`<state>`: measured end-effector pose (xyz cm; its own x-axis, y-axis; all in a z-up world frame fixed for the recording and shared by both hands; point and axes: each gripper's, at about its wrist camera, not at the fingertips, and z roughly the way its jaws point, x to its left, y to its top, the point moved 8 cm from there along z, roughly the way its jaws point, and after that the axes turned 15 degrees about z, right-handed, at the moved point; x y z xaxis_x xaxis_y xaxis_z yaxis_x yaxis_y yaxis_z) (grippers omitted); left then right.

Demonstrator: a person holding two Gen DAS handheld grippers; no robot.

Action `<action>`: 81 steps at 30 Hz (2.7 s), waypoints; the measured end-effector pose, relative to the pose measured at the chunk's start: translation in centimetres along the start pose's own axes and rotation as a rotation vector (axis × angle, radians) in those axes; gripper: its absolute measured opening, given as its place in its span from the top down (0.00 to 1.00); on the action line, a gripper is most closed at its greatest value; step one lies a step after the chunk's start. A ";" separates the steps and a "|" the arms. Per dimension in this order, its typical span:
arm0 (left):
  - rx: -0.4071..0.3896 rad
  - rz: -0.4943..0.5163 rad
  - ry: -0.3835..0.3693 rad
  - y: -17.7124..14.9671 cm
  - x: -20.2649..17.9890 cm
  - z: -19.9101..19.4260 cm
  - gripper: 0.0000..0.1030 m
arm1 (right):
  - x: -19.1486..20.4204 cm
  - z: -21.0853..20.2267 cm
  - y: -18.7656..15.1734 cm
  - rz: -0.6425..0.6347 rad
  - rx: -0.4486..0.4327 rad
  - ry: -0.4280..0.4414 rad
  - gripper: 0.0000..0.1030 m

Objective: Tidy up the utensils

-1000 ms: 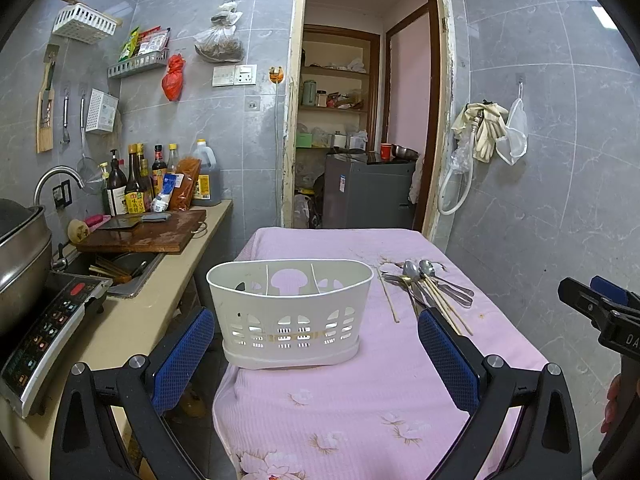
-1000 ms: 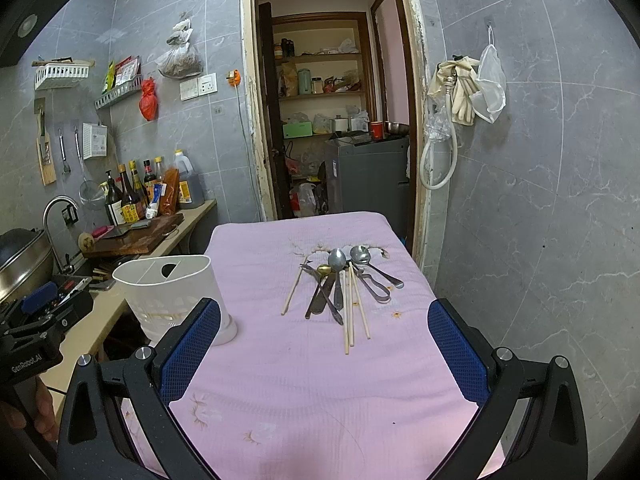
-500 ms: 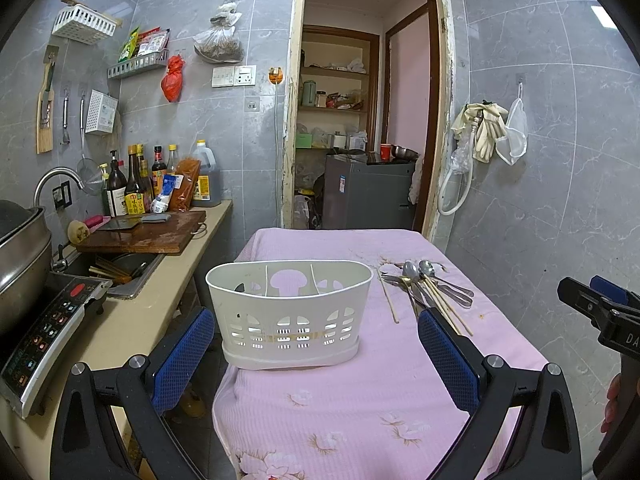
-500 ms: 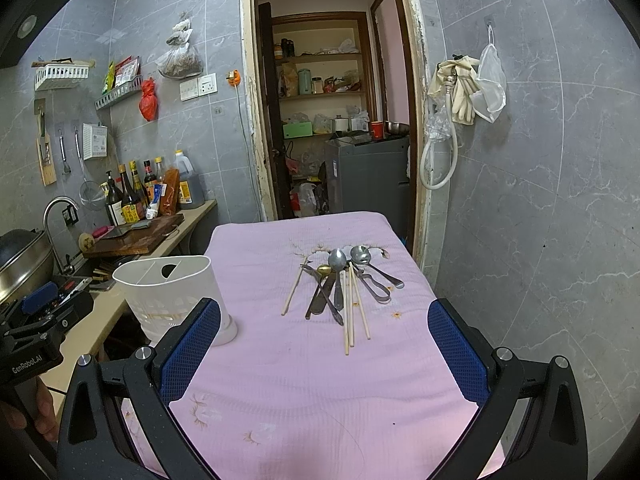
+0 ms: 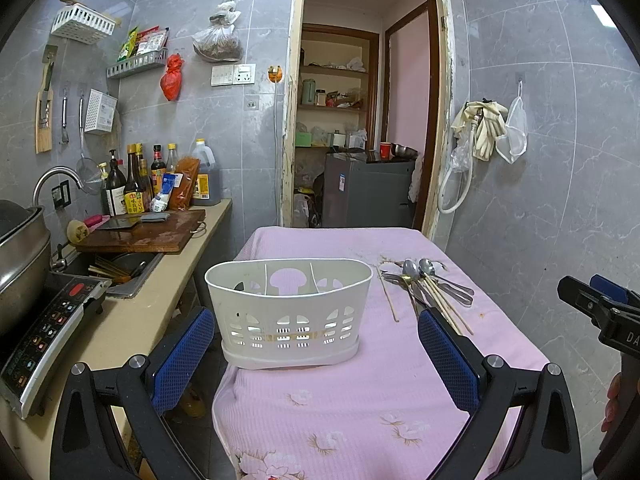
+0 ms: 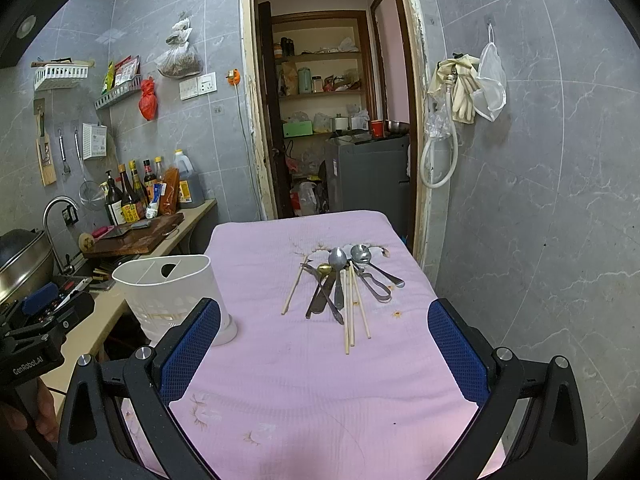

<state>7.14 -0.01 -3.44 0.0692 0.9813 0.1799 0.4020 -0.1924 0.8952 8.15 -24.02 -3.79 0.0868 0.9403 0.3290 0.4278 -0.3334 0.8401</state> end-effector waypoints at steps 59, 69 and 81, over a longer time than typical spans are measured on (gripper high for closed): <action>0.103 -0.066 0.012 8.4 -12.9 26.8 0.22 | -9.6 27.1 9.1 -0.031 0.161 0.153 0.33; 0.320 -0.098 -0.001 3.2 -13.1 33.0 0.55 | -7.4 34.8 2.9 -0.038 0.367 0.221 0.69; 0.514 -0.147 -0.064 -0.5 -13.0 36.9 0.81 | -5.9 39.4 -1.6 -0.053 0.567 0.214 0.82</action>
<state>39.73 -12.26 -21.31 0.0283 0.9992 0.0282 0.8057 -0.0394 0.5910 42.43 -26.39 -24.07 -0.1053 0.9005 0.4220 0.8445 -0.1431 0.5160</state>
